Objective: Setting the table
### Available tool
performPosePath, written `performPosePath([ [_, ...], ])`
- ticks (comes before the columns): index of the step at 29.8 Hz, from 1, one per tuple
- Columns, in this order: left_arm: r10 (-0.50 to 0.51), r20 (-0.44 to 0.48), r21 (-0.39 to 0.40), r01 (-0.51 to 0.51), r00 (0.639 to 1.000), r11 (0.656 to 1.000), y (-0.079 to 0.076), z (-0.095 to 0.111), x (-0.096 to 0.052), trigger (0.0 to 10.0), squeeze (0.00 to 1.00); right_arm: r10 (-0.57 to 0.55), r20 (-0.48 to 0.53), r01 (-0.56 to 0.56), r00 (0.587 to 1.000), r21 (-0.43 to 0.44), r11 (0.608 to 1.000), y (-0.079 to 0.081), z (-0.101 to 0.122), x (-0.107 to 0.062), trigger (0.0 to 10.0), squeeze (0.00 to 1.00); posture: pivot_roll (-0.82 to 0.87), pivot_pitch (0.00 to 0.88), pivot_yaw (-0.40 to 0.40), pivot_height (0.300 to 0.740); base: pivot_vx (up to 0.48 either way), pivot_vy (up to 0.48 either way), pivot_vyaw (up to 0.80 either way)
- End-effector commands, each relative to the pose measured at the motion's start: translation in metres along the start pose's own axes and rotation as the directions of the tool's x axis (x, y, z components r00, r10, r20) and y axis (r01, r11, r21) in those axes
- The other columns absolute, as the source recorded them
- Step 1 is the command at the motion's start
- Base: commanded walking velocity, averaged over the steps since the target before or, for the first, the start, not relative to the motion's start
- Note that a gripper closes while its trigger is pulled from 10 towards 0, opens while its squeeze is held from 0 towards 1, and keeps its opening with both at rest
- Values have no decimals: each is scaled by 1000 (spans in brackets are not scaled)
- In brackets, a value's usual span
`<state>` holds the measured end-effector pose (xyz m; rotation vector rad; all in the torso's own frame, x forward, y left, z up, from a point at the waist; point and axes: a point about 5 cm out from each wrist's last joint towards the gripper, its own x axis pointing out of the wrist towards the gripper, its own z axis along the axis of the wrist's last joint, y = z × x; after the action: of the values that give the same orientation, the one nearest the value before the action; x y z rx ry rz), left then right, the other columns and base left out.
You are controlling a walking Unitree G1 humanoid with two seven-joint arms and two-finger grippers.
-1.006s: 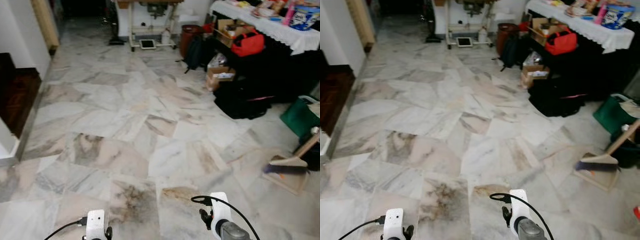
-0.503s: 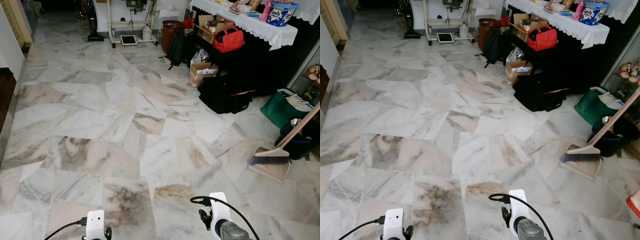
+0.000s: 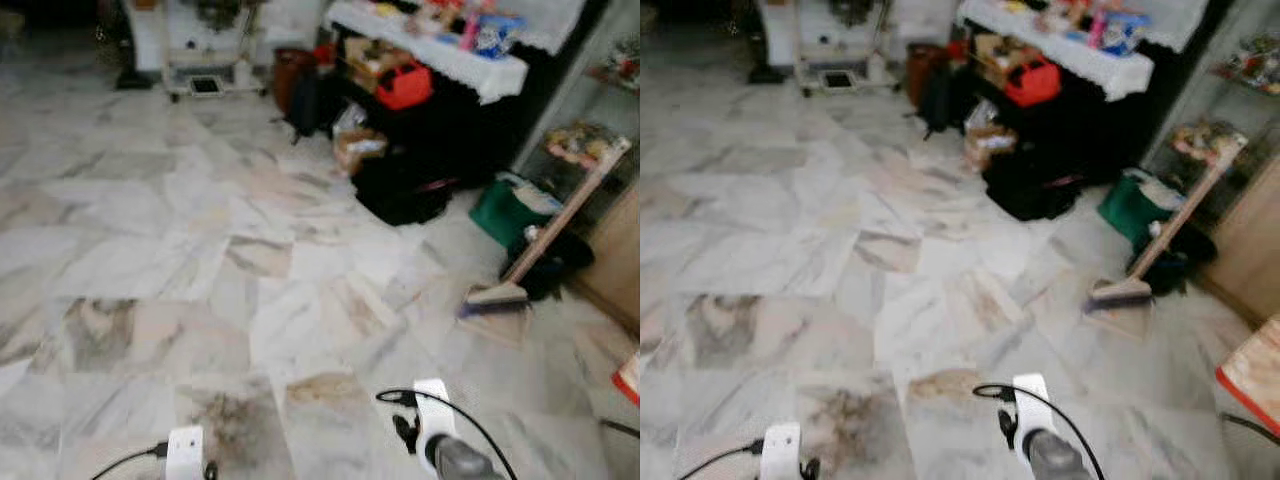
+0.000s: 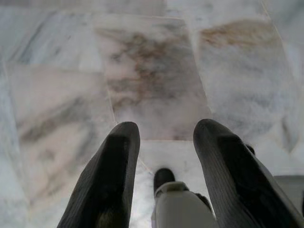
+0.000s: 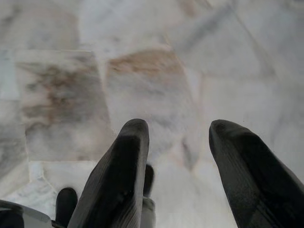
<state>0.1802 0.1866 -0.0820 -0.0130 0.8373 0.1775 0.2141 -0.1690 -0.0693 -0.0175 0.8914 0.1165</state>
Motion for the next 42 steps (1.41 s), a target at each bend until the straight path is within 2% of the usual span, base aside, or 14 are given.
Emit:
performPosePath([
  [1,-19,-6,17,19,1000,1000,-7,-3,-1,10000,0,-14,-14,14,1000,4,1000,-5,-2,-1,10000,0,115,0,-99,740,0,0,-763],
  [26,-32,-9,39,32,999,999,-10,-1,0,10000,0,-18,-2,18,1000,19,1000,-3,3,0,10000,0,99,0,-86,740,0,-34,-763],
  [35,-47,-3,70,47,999,996,-11,0,0,10000,0,-40,-11,41,999,43,998,-7,-3,-1,10000,0,89,0,-75,740,0,0,-763],
  [37,-56,-1,98,56,998,994,-12,2,0,10000,0,-44,-12,45,999,52,998,-7,-4,-1,10000,0,88,0,-70,740,0,0,-769],
  [42,-57,3,95,56,998,994,-12,4,1,10000,0,-45,-10,45,999,53,998,-7,-3,-1,10000,0,91,0,-72,740,0,0,-770],
])
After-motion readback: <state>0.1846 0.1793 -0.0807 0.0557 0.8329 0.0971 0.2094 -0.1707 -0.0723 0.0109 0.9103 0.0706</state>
